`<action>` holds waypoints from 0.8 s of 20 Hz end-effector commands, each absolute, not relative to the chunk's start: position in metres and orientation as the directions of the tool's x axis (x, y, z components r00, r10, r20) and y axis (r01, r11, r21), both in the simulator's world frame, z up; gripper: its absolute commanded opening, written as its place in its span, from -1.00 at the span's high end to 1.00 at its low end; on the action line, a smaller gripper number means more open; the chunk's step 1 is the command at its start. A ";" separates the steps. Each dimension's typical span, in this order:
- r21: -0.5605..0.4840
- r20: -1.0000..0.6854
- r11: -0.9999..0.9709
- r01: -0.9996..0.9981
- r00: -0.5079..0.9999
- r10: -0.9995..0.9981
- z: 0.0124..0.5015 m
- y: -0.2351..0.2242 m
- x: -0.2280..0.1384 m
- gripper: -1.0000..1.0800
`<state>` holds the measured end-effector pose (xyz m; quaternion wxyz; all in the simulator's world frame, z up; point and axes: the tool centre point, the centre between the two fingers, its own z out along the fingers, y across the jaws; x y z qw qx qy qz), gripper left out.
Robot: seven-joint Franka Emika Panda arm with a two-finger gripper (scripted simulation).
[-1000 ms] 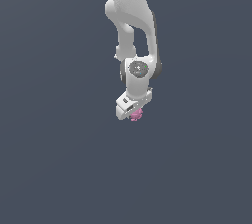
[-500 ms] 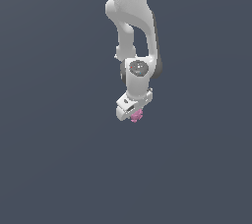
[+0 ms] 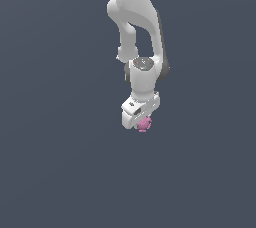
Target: Pick up the object and move it to a goal position.
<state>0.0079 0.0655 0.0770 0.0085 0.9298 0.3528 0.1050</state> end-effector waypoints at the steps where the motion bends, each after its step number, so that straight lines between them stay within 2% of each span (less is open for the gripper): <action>1: 0.126 0.256 -0.738 0.663 0.697 0.670 0.094 0.074 0.029 1.00; 9: 0.268 0.486 -0.692 0.670 0.527 0.697 0.176 0.107 0.094 1.00; 16: 0.383 0.631 -0.664 0.642 0.343 0.695 0.255 0.133 0.125 1.00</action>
